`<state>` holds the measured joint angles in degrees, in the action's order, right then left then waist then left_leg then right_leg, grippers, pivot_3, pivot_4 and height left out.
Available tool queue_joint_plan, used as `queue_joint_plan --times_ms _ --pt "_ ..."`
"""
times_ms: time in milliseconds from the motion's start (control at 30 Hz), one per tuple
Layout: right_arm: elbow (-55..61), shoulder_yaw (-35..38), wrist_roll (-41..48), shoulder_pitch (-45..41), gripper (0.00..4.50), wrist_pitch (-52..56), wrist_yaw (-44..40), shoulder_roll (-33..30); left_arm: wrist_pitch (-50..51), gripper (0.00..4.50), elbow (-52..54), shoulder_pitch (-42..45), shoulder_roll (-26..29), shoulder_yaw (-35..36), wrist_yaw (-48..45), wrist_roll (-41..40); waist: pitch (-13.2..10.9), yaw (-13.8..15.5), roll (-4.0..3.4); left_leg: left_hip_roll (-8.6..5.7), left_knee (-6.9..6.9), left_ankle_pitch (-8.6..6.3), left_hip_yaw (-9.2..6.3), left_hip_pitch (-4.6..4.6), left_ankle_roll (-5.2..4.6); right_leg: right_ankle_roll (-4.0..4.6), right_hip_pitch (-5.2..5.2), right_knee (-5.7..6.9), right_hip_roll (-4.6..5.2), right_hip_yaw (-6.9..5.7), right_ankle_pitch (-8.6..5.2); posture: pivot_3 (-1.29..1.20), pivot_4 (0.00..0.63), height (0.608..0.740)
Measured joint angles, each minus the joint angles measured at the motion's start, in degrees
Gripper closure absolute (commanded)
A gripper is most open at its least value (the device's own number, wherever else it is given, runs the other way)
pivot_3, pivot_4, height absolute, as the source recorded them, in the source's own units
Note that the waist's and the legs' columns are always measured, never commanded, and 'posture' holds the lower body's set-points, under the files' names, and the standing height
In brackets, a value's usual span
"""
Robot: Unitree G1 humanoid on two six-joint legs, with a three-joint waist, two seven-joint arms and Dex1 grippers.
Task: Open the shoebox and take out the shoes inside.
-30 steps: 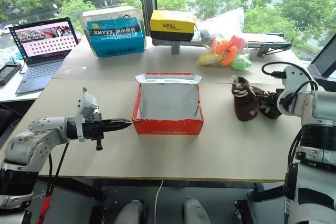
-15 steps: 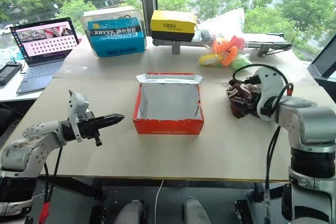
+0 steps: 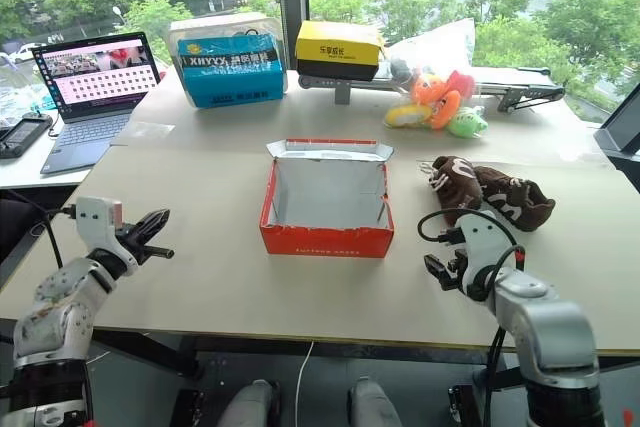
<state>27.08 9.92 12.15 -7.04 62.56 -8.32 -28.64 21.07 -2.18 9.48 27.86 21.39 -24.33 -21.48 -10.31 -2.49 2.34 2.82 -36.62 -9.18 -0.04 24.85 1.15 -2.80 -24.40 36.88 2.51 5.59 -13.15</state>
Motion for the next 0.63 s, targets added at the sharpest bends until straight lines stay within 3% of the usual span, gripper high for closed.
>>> queue_joint_plan --times_ms 233,433,633 --pt "-0.8 -4.4 -10.3 5.9 0.57 -14.9 11.3 9.5 -6.5 4.50 -3.2 -1.3 -5.6 0.5 6.2 2.6 0.2 0.0 0.22 0.03 0.00 -0.01 0.00 -0.09 0.01 0.03 0.07 0.01 0.00 -0.02 -0.01 0.00 0.150 0.716" --pt "-4.3 -6.0 -14.4 8.5 0.57 -25.1 12.8 10.0 -8.5 4.50 -3.4 -1.4 -7.0 0.4 7.4 3.1 0.3 -0.1 0.24 0.02 0.00 -0.01 0.03 -0.19 0.01 0.41 0.16 -0.01 0.02 -0.01 -0.19 0.00 0.150 0.716" --pt "-5.2 -6.5 -16.7 9.4 0.57 -28.2 12.7 10.1 -8.7 4.50 -3.4 -1.4 -7.3 0.4 7.4 3.1 0.3 0.0 0.24 0.02 0.00 -0.01 0.04 -0.20 0.01 0.42 0.17 -0.01 0.02 -0.01 -0.20 0.00 0.150 0.716"
